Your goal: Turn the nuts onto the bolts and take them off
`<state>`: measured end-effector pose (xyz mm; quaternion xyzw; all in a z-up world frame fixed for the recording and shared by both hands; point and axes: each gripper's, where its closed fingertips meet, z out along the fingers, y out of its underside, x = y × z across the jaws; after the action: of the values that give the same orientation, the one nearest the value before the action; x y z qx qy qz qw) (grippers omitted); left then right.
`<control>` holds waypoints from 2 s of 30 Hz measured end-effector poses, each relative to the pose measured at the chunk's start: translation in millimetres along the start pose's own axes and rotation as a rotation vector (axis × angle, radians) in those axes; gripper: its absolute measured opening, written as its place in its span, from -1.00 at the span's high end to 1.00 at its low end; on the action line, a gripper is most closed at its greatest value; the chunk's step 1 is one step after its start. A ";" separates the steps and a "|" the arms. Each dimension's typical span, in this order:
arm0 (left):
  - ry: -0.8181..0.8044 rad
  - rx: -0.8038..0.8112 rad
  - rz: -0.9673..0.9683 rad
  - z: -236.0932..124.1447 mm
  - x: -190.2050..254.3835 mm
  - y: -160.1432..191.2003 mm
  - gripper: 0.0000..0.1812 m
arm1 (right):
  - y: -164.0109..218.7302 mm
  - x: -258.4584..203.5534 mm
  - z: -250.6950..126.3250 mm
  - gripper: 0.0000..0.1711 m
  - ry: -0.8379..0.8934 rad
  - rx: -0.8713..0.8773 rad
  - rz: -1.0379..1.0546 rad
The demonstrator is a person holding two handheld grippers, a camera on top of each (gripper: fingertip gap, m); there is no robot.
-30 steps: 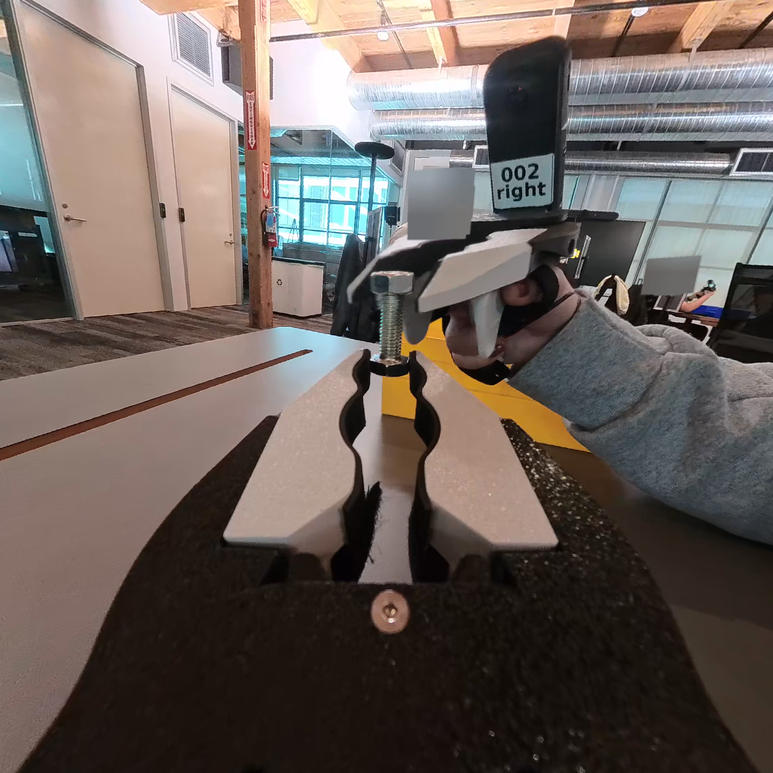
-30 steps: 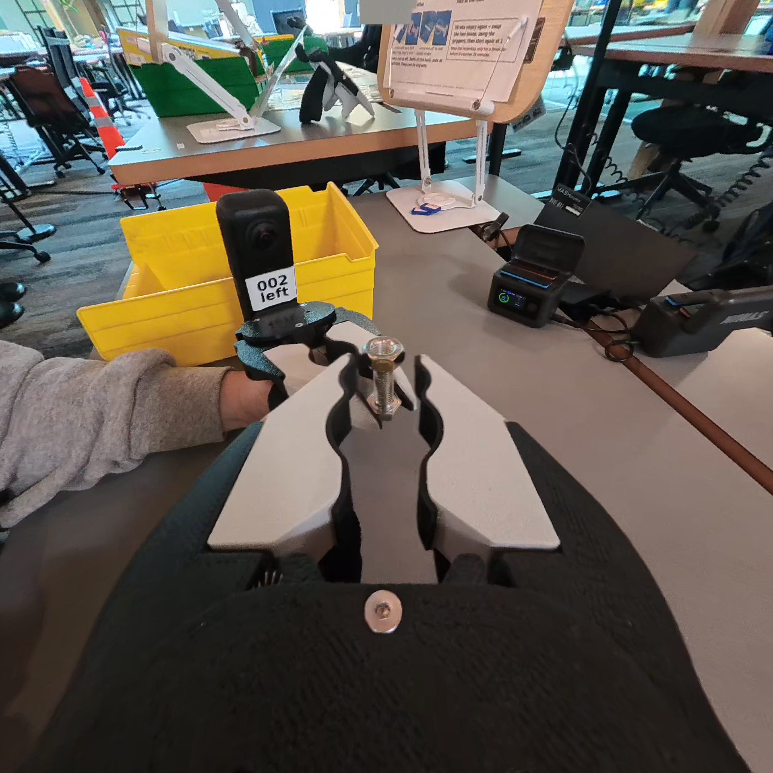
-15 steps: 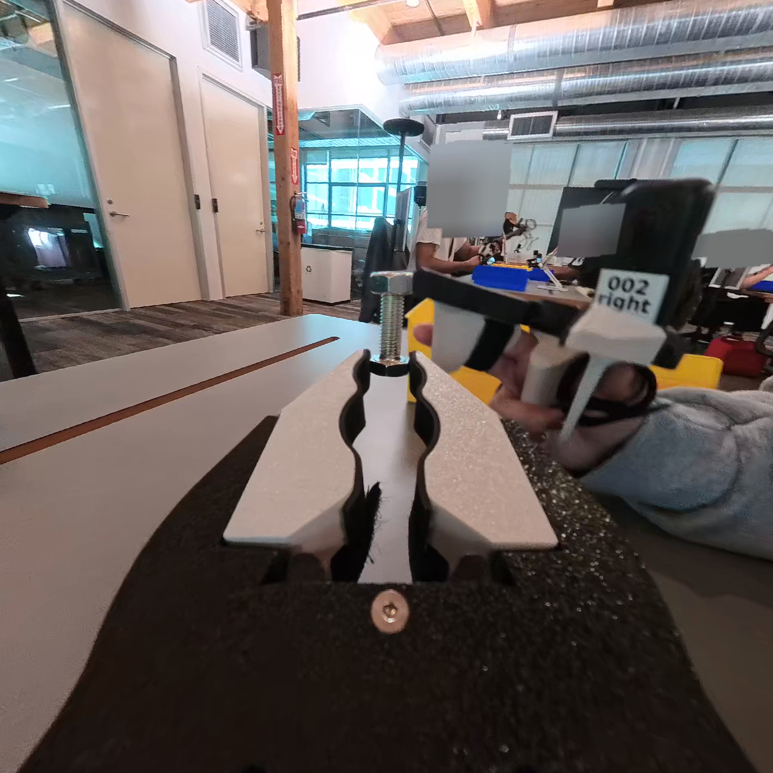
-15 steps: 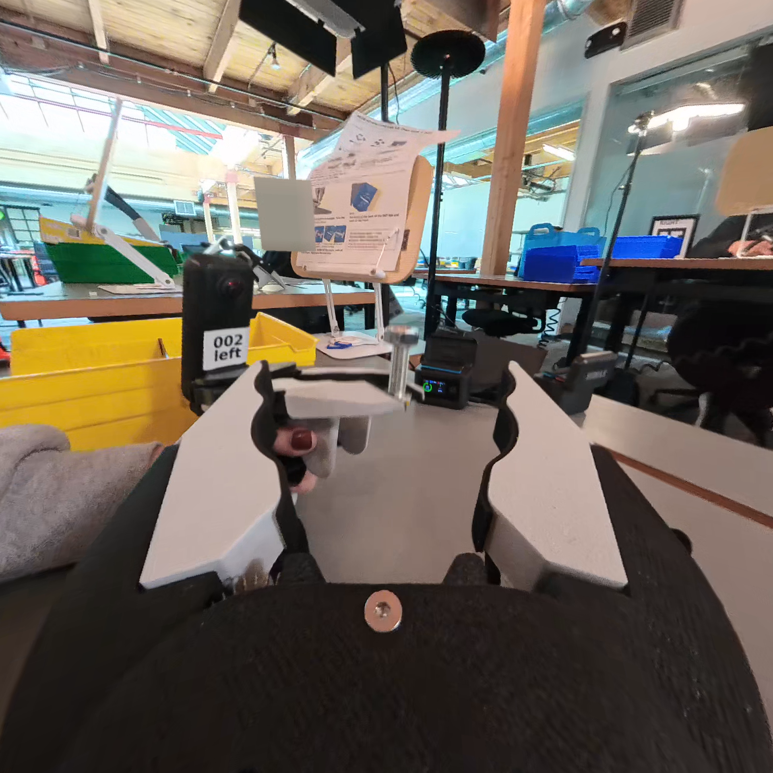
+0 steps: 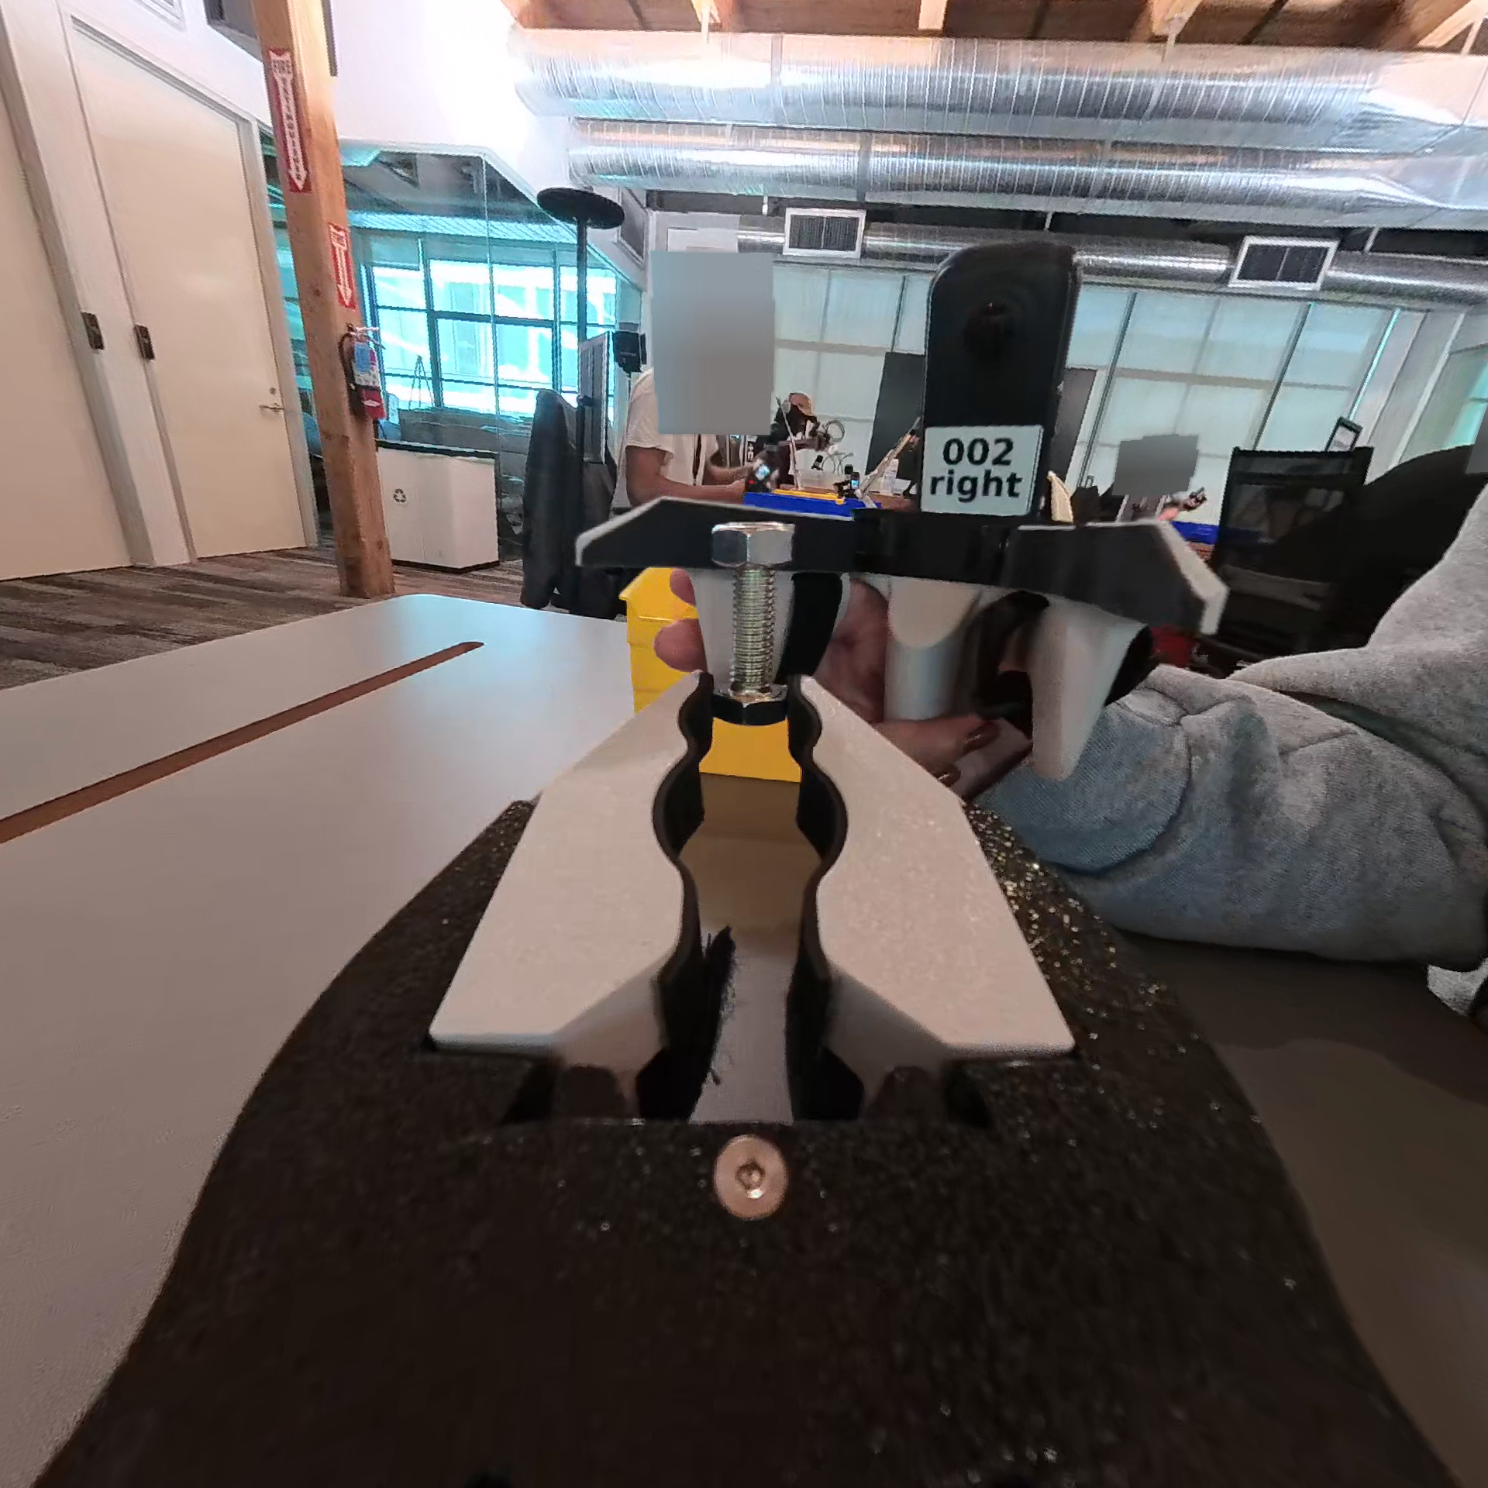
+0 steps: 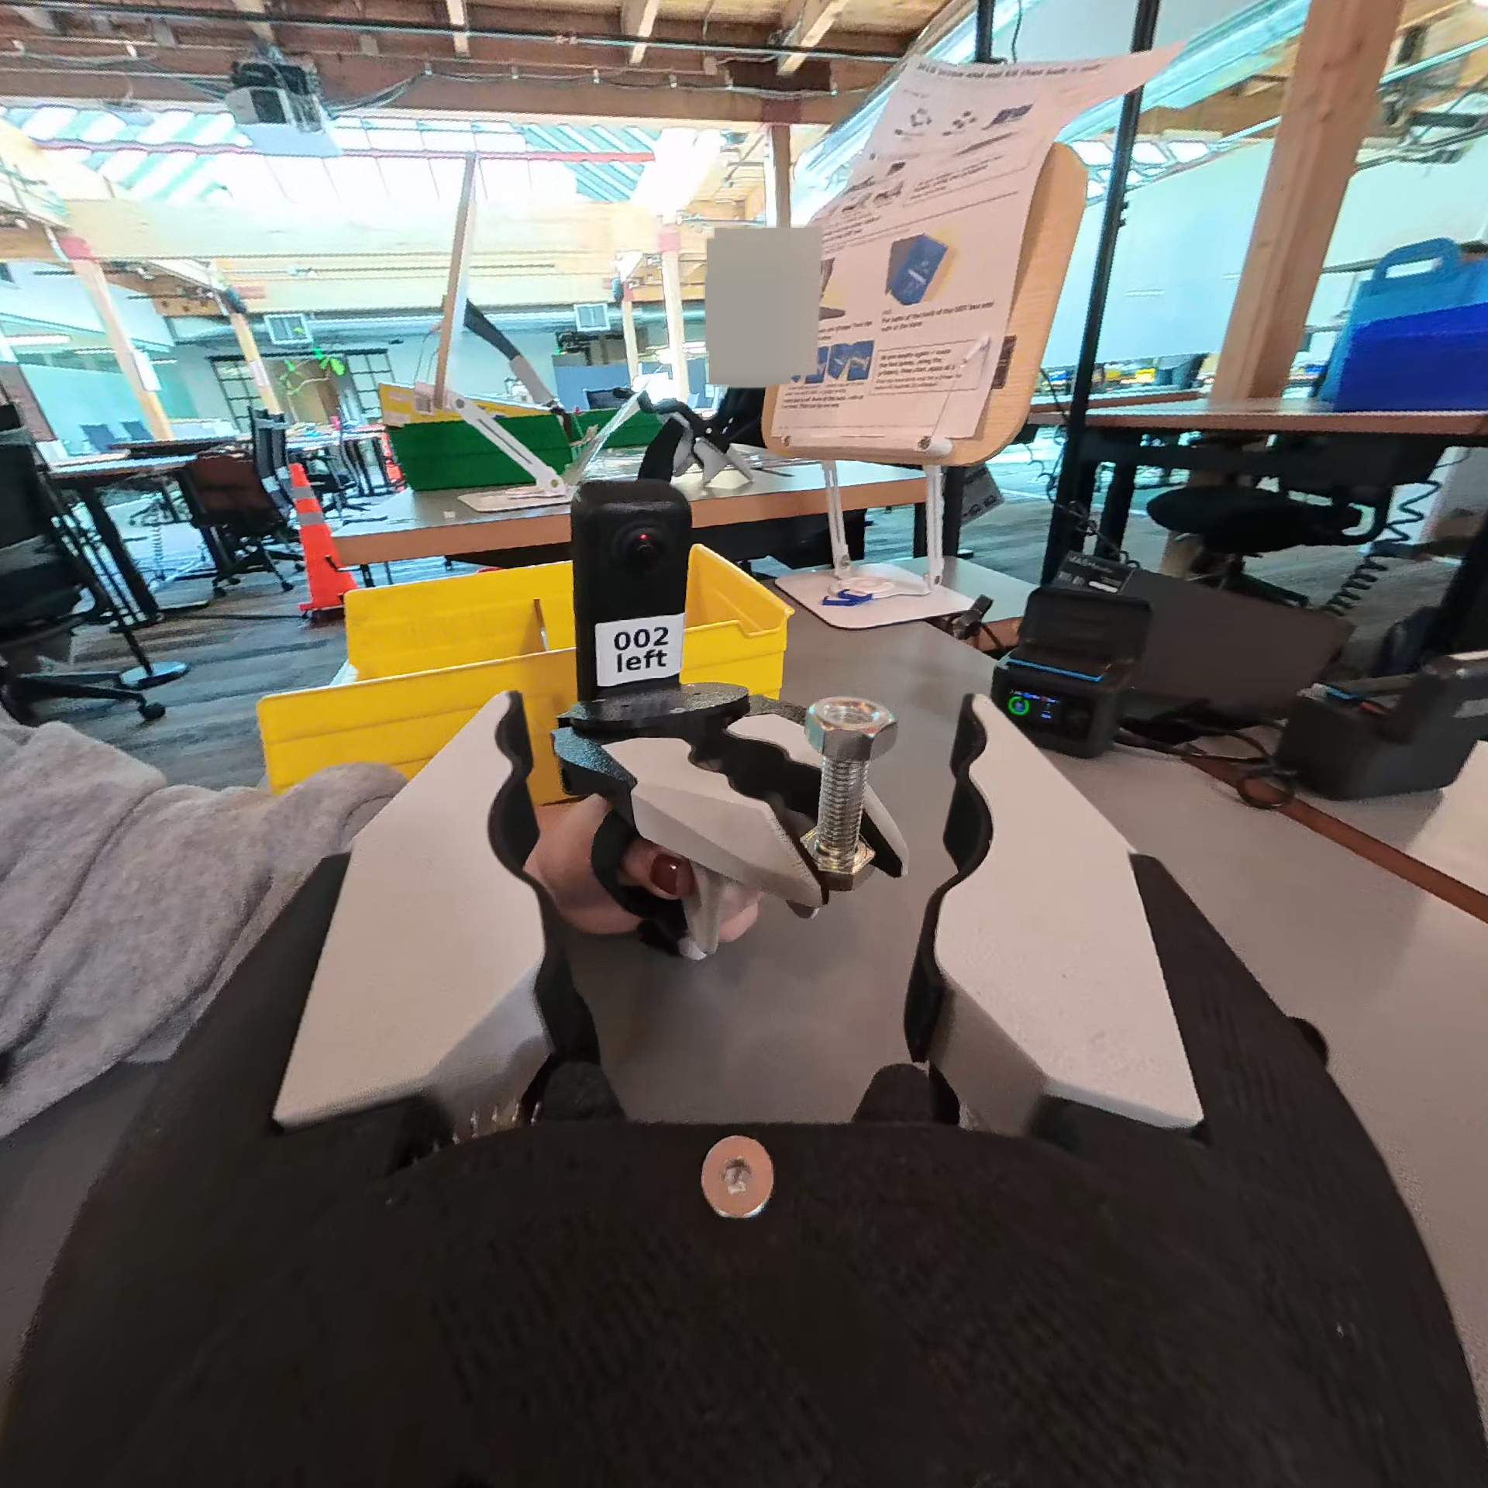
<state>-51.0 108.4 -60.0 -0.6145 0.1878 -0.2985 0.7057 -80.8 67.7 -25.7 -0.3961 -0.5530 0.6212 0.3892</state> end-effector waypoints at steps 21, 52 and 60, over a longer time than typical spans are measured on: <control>-0.077 -0.006 -0.045 -5.3 -16.5 0.0 0.82 | 0.1 -2.8 -6.0 -0.08 -0.034 -0.013 -0.022; 0.053 -0.096 -0.079 7.2 5.8 13.9 0.82 | 10.2 -4.2 -7.0 0.01 -0.065 -0.034 -0.015; -0.045 -0.043 -0.086 -2.7 -12.5 4.7 0.82 | 7.9 1.5 -13.4 0.05 -0.044 -0.013 -0.015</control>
<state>-61.1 114.8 -66.3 -0.6436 0.1518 -0.3106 0.6829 -69.3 73.4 -34.7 -0.3806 -0.5684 0.6233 0.3788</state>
